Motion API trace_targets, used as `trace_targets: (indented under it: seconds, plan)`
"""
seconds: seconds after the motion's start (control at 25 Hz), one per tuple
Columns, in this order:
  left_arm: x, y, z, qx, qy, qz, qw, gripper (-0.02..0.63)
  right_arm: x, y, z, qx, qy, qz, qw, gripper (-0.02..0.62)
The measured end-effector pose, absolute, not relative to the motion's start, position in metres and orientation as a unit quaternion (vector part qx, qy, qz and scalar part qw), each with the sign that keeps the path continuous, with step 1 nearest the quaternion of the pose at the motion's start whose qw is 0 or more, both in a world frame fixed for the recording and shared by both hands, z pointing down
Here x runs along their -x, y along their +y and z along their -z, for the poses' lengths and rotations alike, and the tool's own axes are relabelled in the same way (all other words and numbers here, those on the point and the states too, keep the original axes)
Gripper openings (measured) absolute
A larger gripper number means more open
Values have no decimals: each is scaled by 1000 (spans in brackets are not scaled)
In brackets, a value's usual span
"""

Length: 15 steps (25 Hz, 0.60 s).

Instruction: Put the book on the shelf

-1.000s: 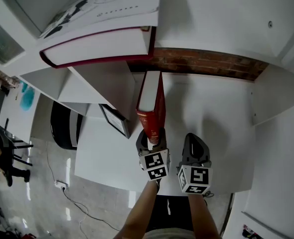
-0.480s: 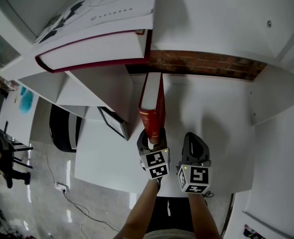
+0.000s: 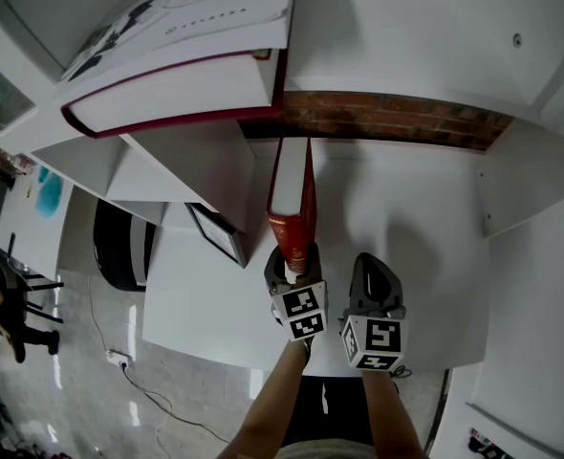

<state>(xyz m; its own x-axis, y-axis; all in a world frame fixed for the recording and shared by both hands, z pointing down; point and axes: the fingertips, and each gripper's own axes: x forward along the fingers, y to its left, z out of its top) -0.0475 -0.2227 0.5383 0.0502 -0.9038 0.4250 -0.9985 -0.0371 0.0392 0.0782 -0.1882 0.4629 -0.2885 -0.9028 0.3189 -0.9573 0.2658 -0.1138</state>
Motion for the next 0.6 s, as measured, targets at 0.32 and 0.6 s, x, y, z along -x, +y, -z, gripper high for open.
trace_targets:
  seconds: [0.32, 0.6]
  plan:
    - [45, -215, -552, -702, -672, -157, 176, 247, -80, -186, -465, -591, -788, -145, 94, 15]
    - [45, -209, -567, -701, -665, -174, 189, 247, -77, -184, -468, -589, -788, -146, 100, 15]
